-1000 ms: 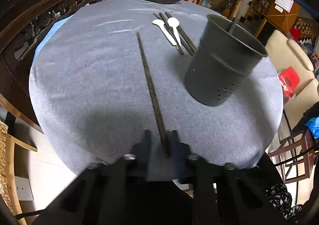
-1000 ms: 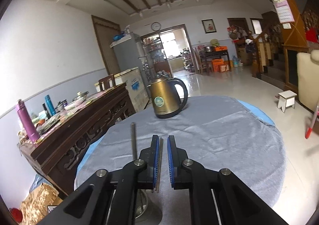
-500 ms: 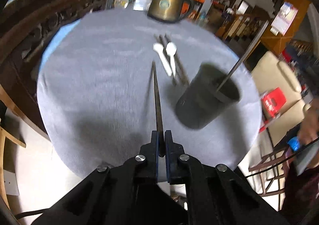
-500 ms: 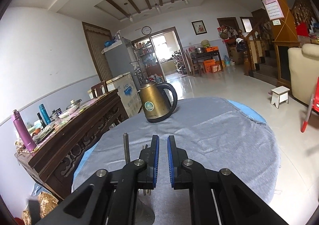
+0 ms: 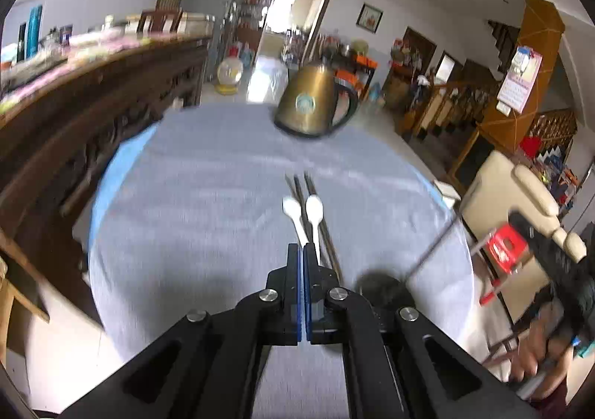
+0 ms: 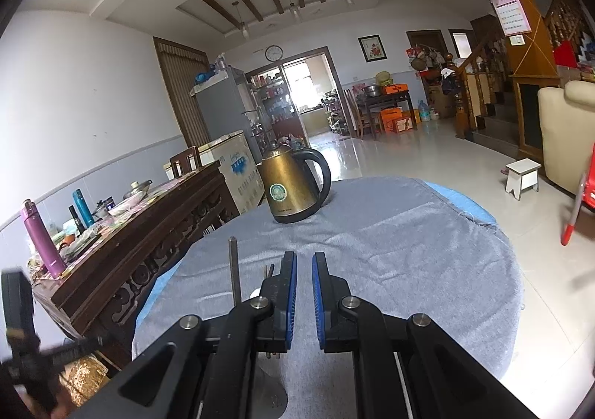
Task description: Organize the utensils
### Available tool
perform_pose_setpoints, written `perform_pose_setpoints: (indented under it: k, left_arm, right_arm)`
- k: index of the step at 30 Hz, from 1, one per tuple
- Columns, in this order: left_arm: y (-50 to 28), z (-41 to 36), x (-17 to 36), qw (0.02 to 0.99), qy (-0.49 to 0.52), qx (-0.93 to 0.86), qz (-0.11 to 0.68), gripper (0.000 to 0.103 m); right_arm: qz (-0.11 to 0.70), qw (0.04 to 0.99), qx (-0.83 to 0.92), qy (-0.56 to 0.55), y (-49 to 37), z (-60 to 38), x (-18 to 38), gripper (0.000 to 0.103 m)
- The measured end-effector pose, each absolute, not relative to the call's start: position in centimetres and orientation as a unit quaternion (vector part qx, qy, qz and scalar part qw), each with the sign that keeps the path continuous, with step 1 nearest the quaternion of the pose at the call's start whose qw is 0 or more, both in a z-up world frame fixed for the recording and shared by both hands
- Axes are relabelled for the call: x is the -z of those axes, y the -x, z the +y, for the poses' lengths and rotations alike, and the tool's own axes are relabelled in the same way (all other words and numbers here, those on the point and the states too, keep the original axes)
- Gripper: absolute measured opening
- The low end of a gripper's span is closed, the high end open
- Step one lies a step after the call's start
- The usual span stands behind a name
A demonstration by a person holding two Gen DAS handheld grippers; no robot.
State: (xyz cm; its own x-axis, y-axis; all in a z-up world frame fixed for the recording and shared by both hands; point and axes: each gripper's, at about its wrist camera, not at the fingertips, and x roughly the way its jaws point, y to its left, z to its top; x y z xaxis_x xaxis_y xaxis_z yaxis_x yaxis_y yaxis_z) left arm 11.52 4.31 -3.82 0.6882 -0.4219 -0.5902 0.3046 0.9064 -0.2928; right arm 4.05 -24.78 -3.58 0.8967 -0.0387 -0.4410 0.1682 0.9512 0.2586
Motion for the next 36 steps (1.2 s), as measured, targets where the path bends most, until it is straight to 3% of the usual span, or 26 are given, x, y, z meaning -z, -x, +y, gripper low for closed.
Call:
perform_pose_setpoints:
  k: [7, 8, 9, 11, 23, 26, 30, 36]
  left_arm:
    - [-14.4, 3.9, 3.8, 0.907, 0.076, 0.220, 0.350, 0.001]
    - [-14.8, 3.5, 4.6, 0.901, 0.062, 0.224, 0.367, 0.009]
    - [-15.3, 3.0, 5.6, 0.892, 0.050, 0.230, 0.386, 0.031]
    - [-16.4, 1.8, 7.9, 0.875, 0.024, 0.225, 0.428, 0.051]
    - [-25.3, -5.8, 15.6, 0.799, -0.123, 0.205, 0.552, 0.050]
    - [-25.8, -6.6, 16.6, 0.788, -0.140, 0.203, 0.565, 0.035]
    - [-26.8, -6.1, 17.4, 0.786, -0.124, 0.209, 0.569, 0.007]
    - [-26.8, -4.7, 17.6, 0.796, -0.102, 0.203, 0.561, 0.005]
  right_arm:
    - [0.225, 0.963, 0.059, -0.138, -4.3, -24.9, 3.8, 0.010]
    - [0.226, 0.963, 0.060, -0.138, -4.4, -25.1, 3.9, 0.010]
    - [0.231, 0.961, 0.060, -0.141, -4.6, -25.3, 4.2, 0.010]
    - [0.244, 0.956, 0.058, -0.151, -5.1, -25.7, 4.8, 0.010]
    - [0.273, 0.944, 0.076, -0.167, -6.1, -27.9, 7.3, 0.010]
    - [0.279, 0.939, 0.083, -0.182, -6.2, -29.0, 8.1, 0.010]
    - [0.285, 0.935, 0.085, -0.193, -6.0, -29.8, 9.0, 0.010]
    - [0.279, 0.936, 0.086, -0.196, -5.4, -30.1, 8.8, 0.010]
